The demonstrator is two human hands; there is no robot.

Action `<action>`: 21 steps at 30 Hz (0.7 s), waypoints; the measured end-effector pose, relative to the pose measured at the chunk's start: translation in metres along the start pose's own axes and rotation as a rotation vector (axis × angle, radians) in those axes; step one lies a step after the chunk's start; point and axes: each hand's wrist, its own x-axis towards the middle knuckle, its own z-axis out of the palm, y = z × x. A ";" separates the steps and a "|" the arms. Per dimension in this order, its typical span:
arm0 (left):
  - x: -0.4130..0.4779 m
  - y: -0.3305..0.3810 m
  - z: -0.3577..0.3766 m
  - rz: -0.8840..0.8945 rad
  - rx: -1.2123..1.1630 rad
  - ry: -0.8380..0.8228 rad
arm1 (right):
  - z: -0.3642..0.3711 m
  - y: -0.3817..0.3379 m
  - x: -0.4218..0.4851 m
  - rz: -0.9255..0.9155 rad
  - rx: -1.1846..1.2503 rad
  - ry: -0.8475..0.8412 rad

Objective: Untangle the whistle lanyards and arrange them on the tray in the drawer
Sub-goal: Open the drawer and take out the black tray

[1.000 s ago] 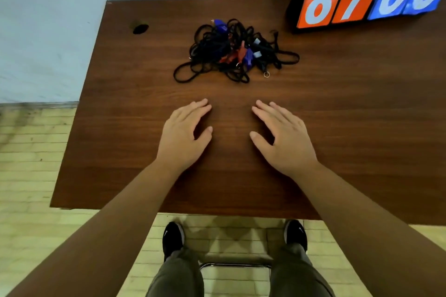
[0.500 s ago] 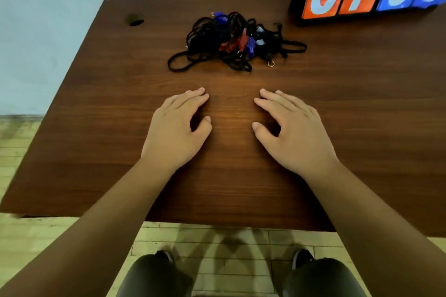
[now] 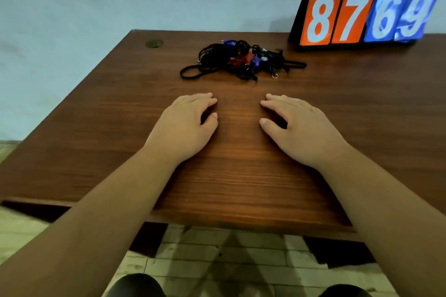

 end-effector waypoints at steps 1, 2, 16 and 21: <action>0.000 0.000 0.001 -0.001 0.012 0.004 | 0.000 0.000 0.000 -0.006 -0.002 0.001; 0.000 0.001 0.001 0.000 0.025 0.006 | 0.000 0.000 0.000 -0.009 0.000 0.002; -0.059 0.020 -0.003 -0.011 0.113 -0.052 | 0.005 -0.018 -0.043 0.049 -0.101 0.012; -0.096 0.020 -0.005 0.025 0.115 -0.102 | 0.007 -0.022 -0.078 0.070 -0.084 0.029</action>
